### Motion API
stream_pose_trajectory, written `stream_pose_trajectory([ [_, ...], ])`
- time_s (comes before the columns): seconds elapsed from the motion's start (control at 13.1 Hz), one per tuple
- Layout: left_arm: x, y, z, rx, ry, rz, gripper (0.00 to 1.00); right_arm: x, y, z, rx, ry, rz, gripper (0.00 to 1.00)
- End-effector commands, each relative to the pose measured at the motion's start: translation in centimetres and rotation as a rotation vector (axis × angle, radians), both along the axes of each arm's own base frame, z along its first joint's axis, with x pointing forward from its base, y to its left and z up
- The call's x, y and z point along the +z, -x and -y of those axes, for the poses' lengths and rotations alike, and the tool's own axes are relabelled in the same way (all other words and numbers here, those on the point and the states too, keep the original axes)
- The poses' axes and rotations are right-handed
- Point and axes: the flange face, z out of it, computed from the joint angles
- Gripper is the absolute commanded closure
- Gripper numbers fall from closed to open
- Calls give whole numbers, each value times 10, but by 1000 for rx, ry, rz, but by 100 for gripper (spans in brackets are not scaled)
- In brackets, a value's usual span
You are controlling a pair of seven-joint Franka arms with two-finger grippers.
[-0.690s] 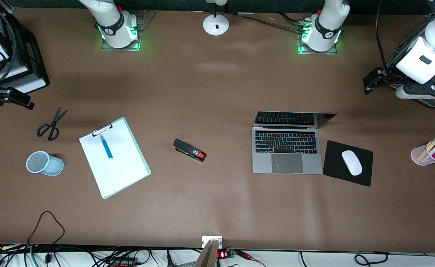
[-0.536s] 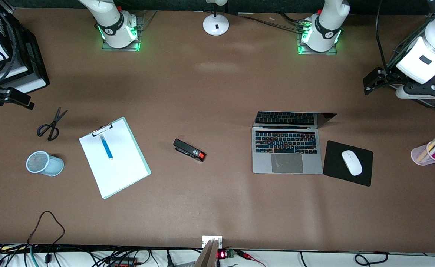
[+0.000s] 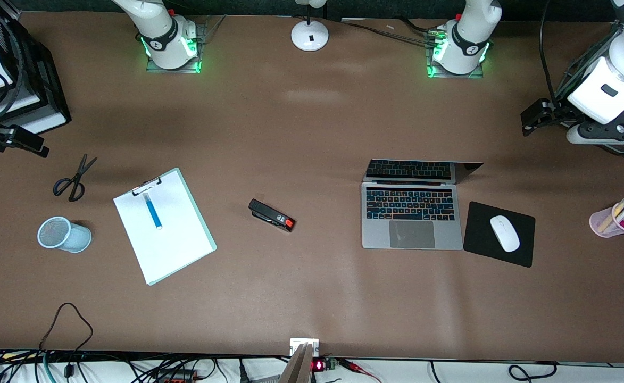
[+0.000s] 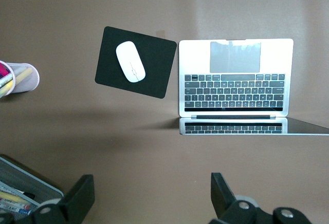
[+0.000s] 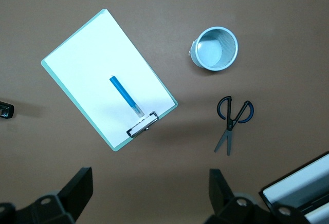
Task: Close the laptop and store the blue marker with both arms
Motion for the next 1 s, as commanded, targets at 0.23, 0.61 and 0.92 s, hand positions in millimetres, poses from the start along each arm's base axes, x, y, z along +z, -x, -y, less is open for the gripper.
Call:
stream_pose_trajectory([
  [0.23,23,-3,5,-25,-5,-29,0,5,2,-2,-10,-12,5,0],
  [0.61,25,-2,9,-32,-3,-30,43,5,2,-1,-10,-11,4,0],
  [0.92,9,-4,11,-39,-3,-83,94,3,1,-3,-7,-11,1,0],
])
